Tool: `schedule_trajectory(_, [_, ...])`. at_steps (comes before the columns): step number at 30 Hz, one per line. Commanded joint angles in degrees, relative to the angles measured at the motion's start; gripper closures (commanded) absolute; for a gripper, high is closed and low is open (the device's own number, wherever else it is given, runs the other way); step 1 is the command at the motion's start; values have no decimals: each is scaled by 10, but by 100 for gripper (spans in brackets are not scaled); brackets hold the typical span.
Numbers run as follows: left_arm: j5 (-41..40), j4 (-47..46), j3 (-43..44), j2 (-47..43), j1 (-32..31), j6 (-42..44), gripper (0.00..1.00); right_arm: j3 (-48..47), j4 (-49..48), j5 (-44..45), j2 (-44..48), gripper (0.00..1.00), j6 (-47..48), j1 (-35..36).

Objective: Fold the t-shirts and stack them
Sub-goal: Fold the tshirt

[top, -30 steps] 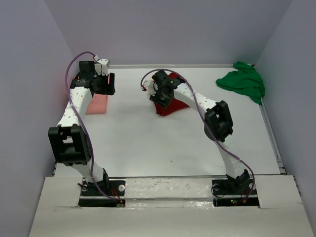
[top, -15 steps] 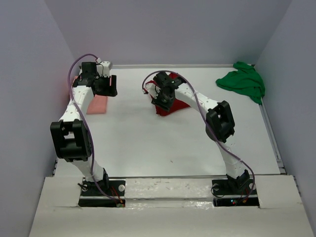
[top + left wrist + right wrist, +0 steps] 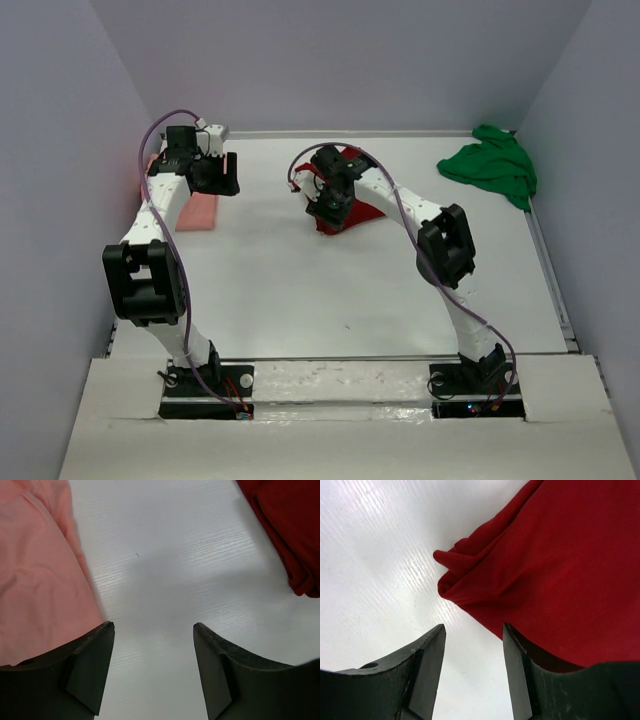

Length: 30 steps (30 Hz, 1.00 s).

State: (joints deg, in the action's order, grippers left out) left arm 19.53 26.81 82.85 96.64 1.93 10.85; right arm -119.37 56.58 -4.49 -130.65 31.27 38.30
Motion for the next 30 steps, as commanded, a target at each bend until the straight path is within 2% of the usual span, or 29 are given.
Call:
schedule_trajectory(1, [9,-2,14,-6,-1,-6,27,-40,13,-21,7,44,-1,10])
schedule_trajectory(15, [8,-2,13,-4,-1,-4,27,-55,15,-33,-35,38,5,45])
schedule_trajectory(30, [5,-4,8,-10,-1,-1,27,-55,-6,-17,-54,38,25,50])
